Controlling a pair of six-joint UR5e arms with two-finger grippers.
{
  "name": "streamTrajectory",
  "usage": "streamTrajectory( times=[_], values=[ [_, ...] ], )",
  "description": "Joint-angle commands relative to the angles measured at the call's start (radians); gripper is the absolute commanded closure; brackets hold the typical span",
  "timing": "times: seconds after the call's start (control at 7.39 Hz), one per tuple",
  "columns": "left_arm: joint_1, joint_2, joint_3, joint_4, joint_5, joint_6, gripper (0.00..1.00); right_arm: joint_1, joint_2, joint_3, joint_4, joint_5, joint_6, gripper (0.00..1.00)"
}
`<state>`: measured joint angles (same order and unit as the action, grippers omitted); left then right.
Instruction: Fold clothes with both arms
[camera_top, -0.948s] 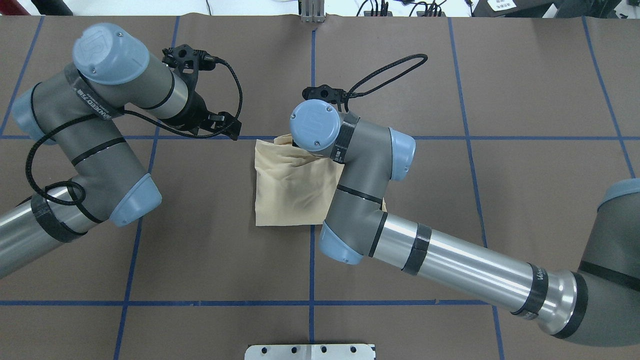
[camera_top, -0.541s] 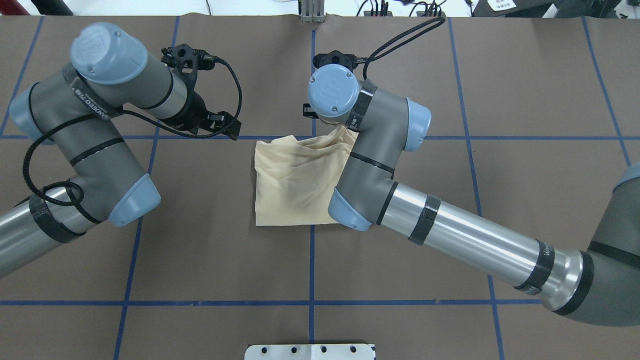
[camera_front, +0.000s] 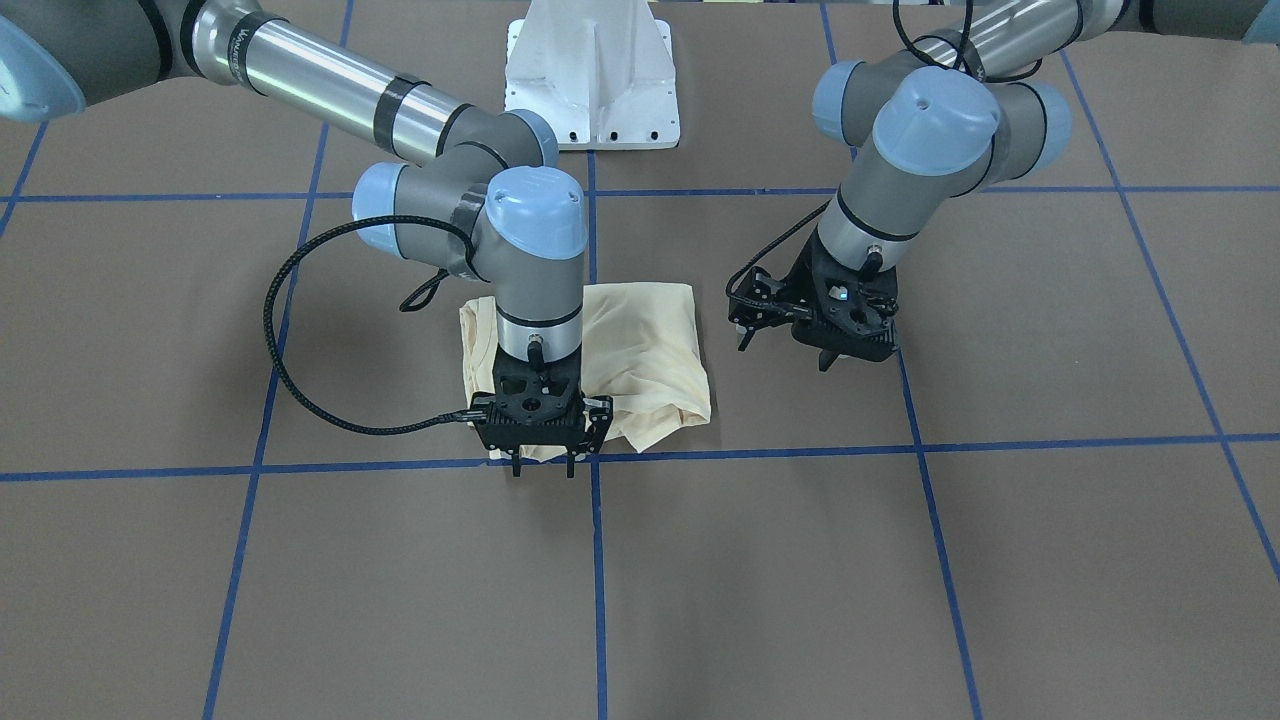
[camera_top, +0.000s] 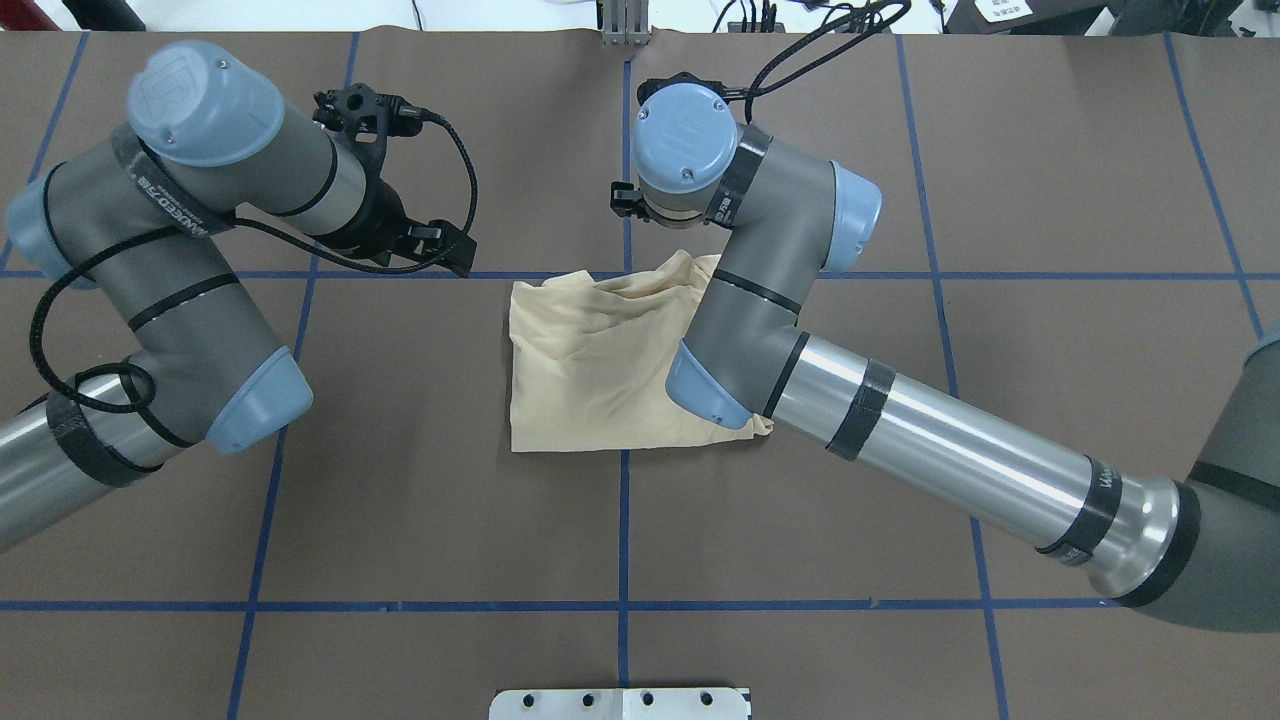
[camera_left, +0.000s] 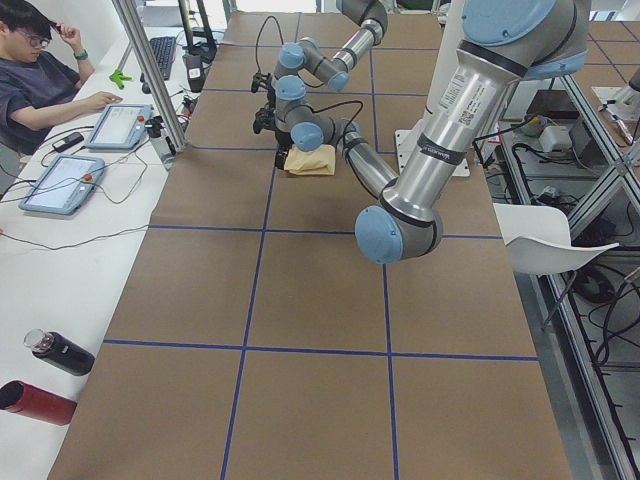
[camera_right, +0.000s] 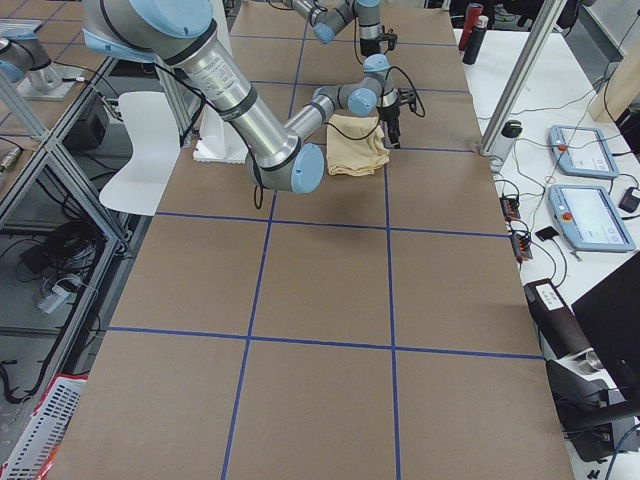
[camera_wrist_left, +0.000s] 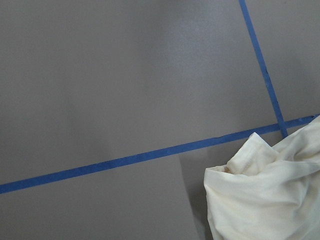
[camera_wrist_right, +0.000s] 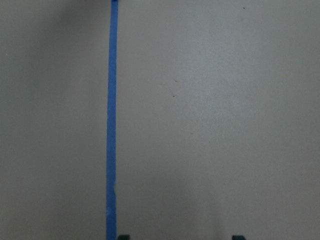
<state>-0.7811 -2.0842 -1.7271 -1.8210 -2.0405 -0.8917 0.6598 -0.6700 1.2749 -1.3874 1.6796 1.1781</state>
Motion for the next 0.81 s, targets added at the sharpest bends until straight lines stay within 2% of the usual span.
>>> streamTrajectory(
  times=[0.0,0.27,0.54,0.68],
  values=[
    [-0.024,0.09,-0.092,0.023,-0.001,0.066,0.0,0.075,-0.108,0.141,-0.071,0.129,-0.081,0.01],
    [-0.105,0.136,-0.207,0.229,0.002,0.288,0.0,0.188,-0.335,0.388,-0.152,0.242,-0.28,0.01],
    [-0.252,0.24,-0.249,0.273,0.0,0.551,0.0,0.298,-0.522,0.556,-0.22,0.325,-0.517,0.01],
    [-0.344,0.286,-0.243,0.275,-0.001,0.694,0.0,0.369,-0.621,0.592,-0.217,0.366,-0.638,0.01]
  ],
)
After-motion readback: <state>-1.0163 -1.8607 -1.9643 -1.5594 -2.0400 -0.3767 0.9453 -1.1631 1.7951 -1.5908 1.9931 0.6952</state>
